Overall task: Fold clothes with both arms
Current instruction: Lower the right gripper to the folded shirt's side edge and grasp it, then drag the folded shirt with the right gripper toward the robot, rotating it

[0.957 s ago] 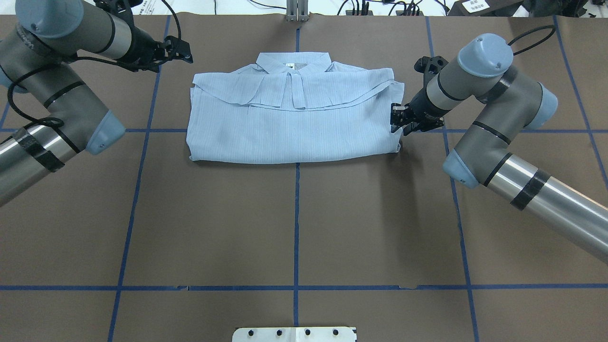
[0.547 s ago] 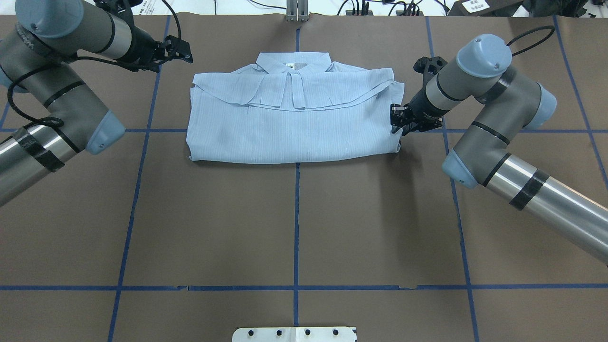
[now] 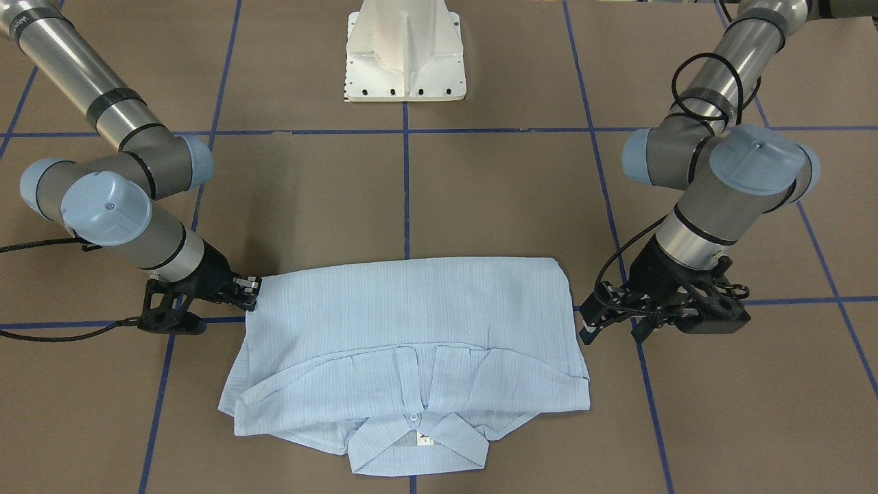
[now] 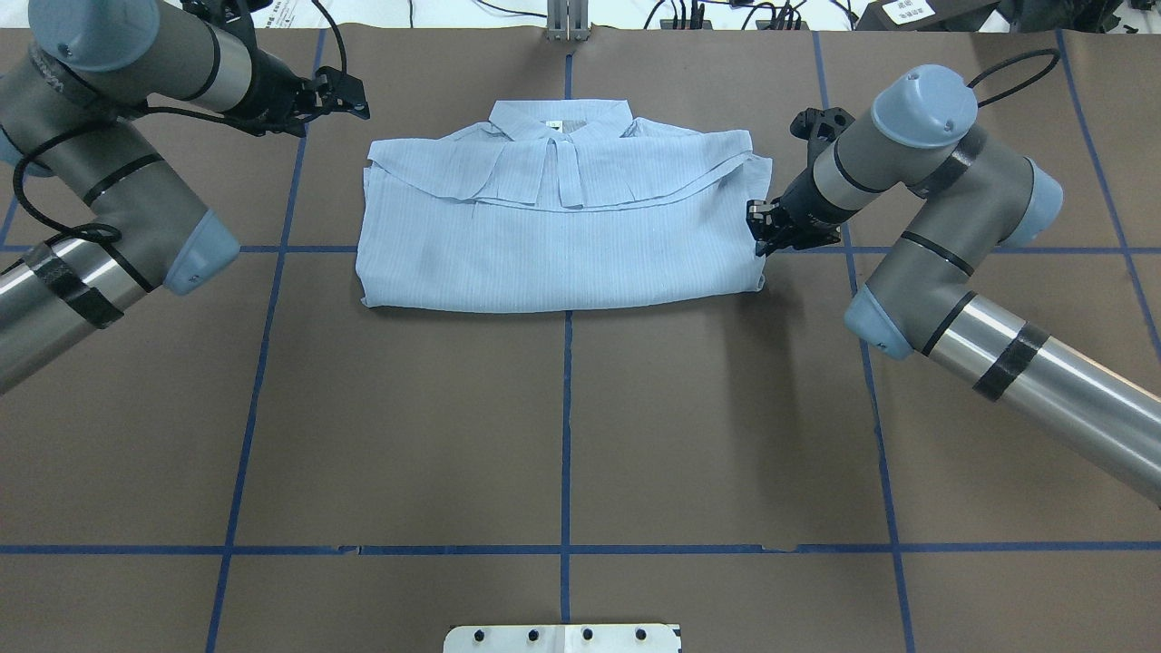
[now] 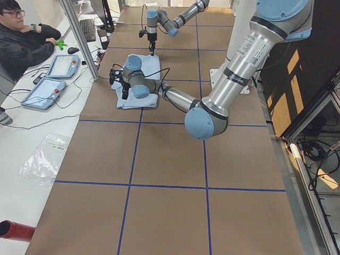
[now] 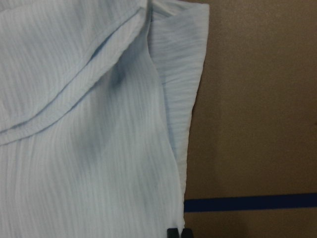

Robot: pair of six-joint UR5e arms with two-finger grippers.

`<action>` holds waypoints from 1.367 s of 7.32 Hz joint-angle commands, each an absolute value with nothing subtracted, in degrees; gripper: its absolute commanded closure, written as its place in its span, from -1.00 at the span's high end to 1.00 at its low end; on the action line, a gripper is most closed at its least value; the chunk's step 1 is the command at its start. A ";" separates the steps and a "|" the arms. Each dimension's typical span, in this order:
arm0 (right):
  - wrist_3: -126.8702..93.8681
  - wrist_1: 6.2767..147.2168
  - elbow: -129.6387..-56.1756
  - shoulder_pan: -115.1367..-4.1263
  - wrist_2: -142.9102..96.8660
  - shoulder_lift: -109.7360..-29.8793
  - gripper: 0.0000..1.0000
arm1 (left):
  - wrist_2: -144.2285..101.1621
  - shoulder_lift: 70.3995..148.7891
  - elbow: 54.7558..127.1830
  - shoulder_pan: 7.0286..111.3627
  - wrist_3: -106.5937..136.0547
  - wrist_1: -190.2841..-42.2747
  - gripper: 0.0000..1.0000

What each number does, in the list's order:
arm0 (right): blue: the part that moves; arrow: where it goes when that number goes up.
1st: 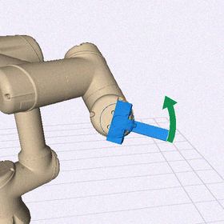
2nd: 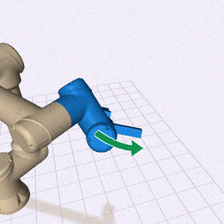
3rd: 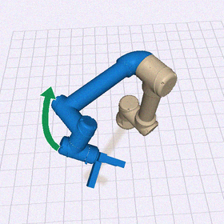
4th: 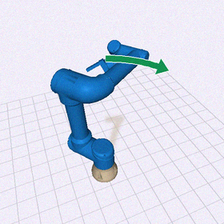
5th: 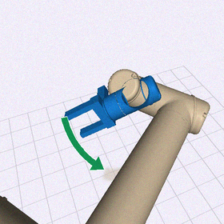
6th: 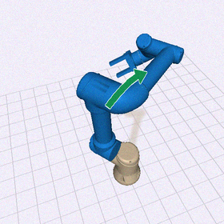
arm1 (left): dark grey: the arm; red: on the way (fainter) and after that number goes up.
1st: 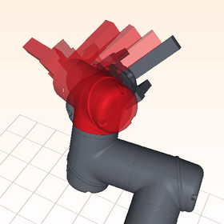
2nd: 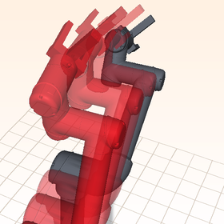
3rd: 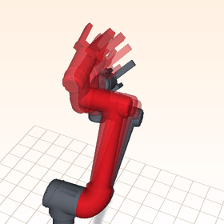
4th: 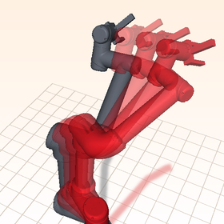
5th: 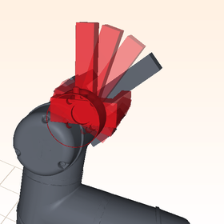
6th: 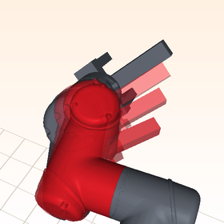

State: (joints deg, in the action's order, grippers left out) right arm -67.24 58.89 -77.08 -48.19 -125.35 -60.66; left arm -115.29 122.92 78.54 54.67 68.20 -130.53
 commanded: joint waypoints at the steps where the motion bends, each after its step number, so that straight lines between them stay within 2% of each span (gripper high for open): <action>1: -67.24 58.71 -77.52 -48.34 -125.68 -60.64 -1.00 | -115.31 122.96 78.57 54.67 68.20 -130.52 1.00; 3: -67.67 58.54 -83.63 -49.74 -130.14 -63.52 -1.00 | -115.22 122.78 79.45 54.75 68.20 -130.52 1.00; 5: -68.11 58.54 -98.28 -48.79 -130.34 -76.48 -1.00 | -115.14 121.12 81.47 54.67 68.82 -130.43 1.00; 10: -68.20 57.92 -119.66 -35.12 -129.99 -101.91 -1.00 | -114.96 120.67 84.02 54.05 73.20 -130.43 1.00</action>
